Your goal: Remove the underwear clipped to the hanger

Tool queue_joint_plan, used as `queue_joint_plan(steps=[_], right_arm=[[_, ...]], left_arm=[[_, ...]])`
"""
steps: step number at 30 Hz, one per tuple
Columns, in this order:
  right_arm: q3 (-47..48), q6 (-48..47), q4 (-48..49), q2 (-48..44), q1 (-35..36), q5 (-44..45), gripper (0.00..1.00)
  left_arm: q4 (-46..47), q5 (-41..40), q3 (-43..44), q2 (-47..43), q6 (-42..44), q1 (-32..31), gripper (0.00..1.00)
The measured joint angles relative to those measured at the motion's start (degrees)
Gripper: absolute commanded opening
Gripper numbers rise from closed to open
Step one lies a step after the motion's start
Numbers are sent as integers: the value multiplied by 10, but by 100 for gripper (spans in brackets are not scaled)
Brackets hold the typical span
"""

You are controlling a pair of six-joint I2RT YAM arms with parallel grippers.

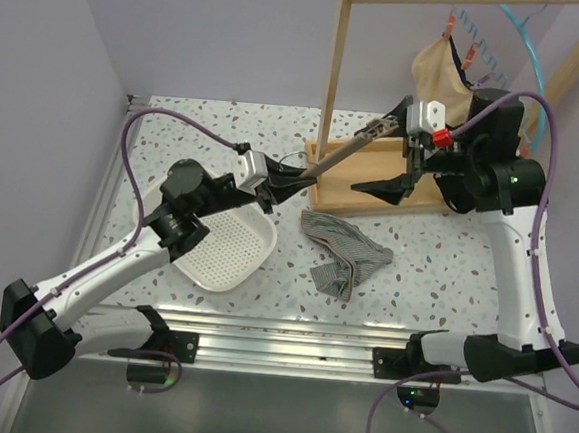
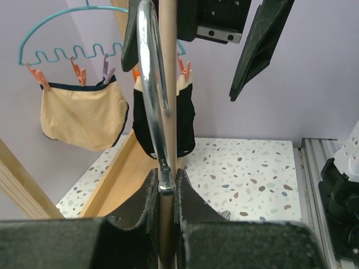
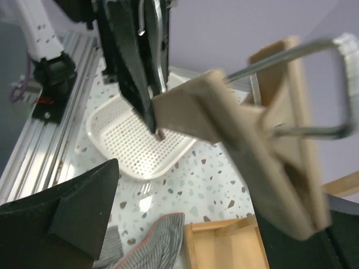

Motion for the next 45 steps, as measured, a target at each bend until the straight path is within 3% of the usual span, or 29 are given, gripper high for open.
queue_joint_plan(steps=[4,11,14,17,18,19,26,28,29,32,38,41,45], right_arm=[[-86,136,143,-35,1,-39,97],[-96,300,282,0,14,-73,94],[-96,336,315,-1,15,-82,88],[-96,359,332,-1,16,-87,69],[-96,366,336,-1,16,-88,55],[-96,373,341,-1,16,-90,48],[-96,404,384,-2,16,-99,26],[-96,410,391,-2,16,-99,29],[-96,412,392,-2,16,-99,41],[-96,426,398,-2,16,-99,66],[-96,471,424,-2,16,-96,64],[-96,495,447,0,16,-96,49],[-98,541,504,3,16,-96,7]], left_arm=[[1,1,3,1,5,0,0],[16,25,5,19,-12,0,0],[25,37,5,31,-24,0,0],[43,39,6,39,-32,0,0],[46,39,7,40,-37,2,0],[48,38,8,42,-39,3,0],[62,30,15,48,-58,7,0],[66,31,15,51,-62,7,0],[69,32,15,53,-66,7,0],[82,39,15,60,-74,7,0],[109,62,15,71,-98,7,0],[111,67,15,71,-104,8,0],[121,61,15,70,-120,12,0]])
